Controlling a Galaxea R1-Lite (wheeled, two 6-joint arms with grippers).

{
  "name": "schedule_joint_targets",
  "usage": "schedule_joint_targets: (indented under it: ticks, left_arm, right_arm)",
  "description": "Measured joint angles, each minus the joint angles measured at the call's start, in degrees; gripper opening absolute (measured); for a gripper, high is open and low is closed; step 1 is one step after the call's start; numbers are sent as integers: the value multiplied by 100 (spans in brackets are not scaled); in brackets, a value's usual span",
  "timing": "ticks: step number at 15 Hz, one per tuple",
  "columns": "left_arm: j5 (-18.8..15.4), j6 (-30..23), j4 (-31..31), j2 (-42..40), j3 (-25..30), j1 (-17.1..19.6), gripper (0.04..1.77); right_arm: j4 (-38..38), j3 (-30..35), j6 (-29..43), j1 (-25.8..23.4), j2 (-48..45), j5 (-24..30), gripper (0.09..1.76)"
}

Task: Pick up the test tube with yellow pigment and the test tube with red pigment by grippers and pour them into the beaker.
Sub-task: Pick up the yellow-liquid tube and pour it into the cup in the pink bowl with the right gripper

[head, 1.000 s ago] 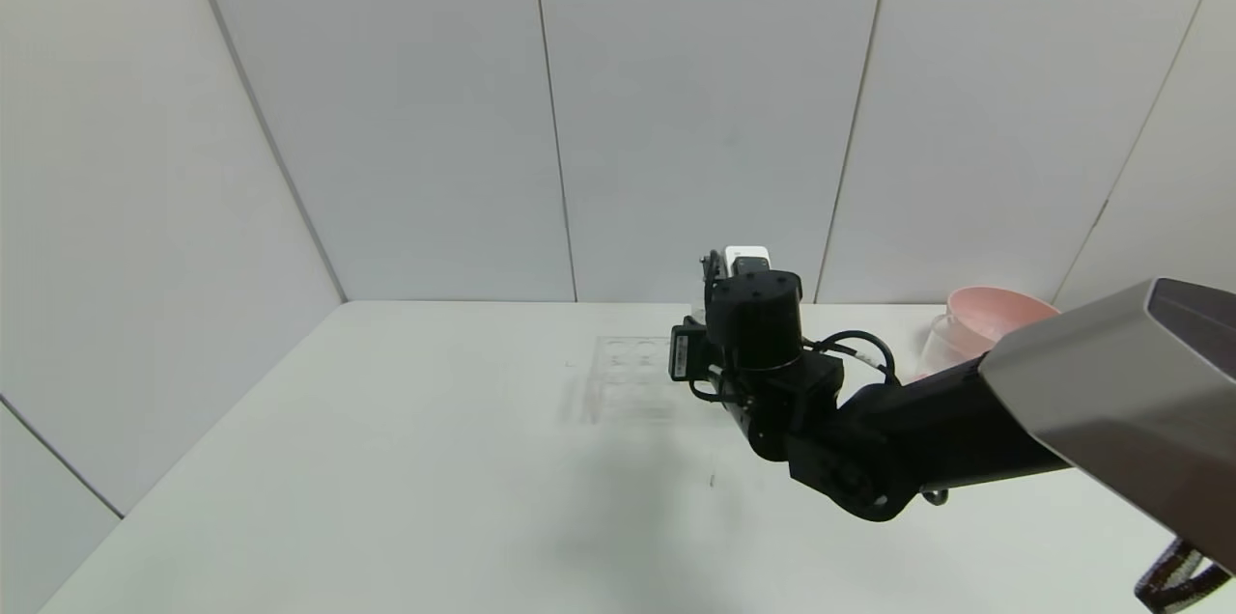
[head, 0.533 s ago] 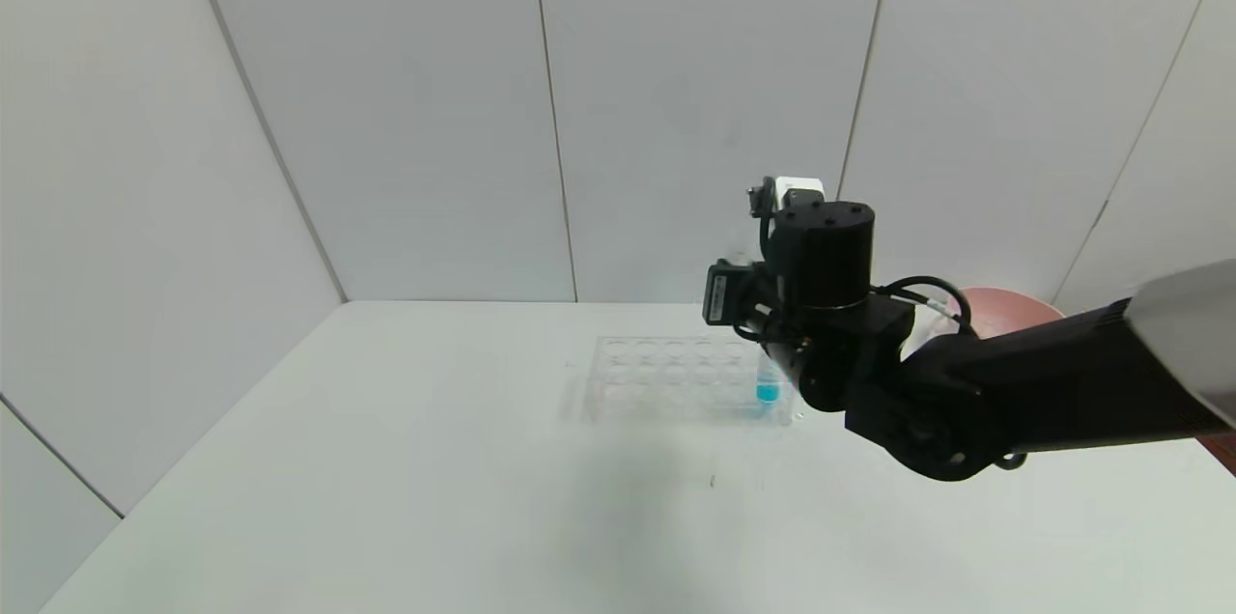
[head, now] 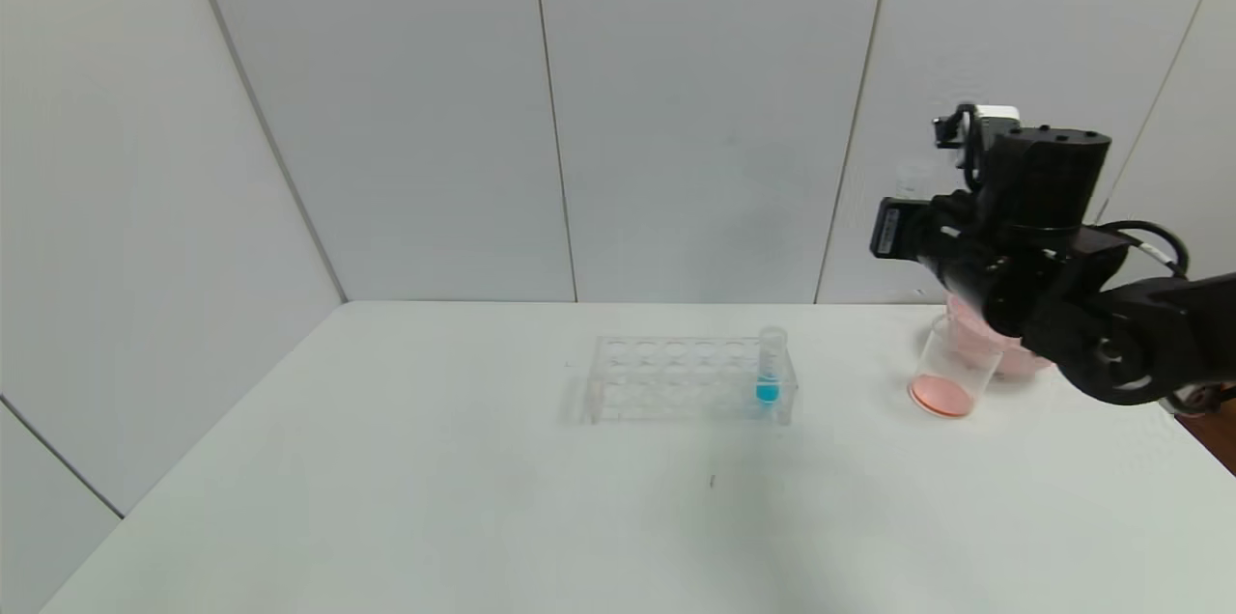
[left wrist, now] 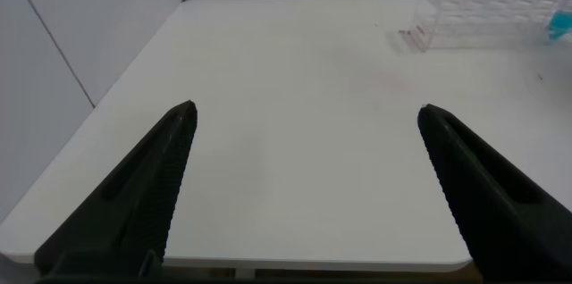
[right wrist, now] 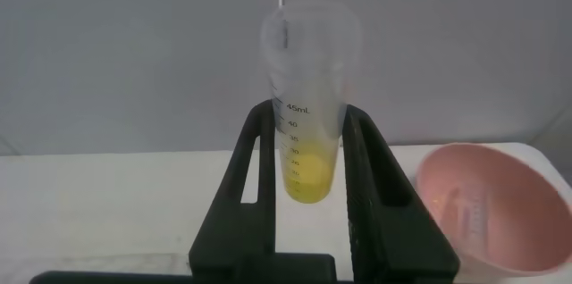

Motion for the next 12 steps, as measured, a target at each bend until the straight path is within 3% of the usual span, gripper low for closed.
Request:
schedule_joint_targets:
  ticks: [4,8,10,12]
  left_arm:
    - [0,-2,0,0,0,0,176]
    - [0,-2,0,0,0,0,176]
    - [-2,-2,0,0,0,0,176]
    - [0,-2,0,0,0,0,176]
  right_arm:
    - [-595,811,-614,-1401,-334,1519,51]
    - [-742,1153,-1553,-2755,-397,3004,51]
    - [-756,1193,-2319,-3266,-380,3656,51]
    - [-758,1204,-2932,-3533,-310,3951,51]
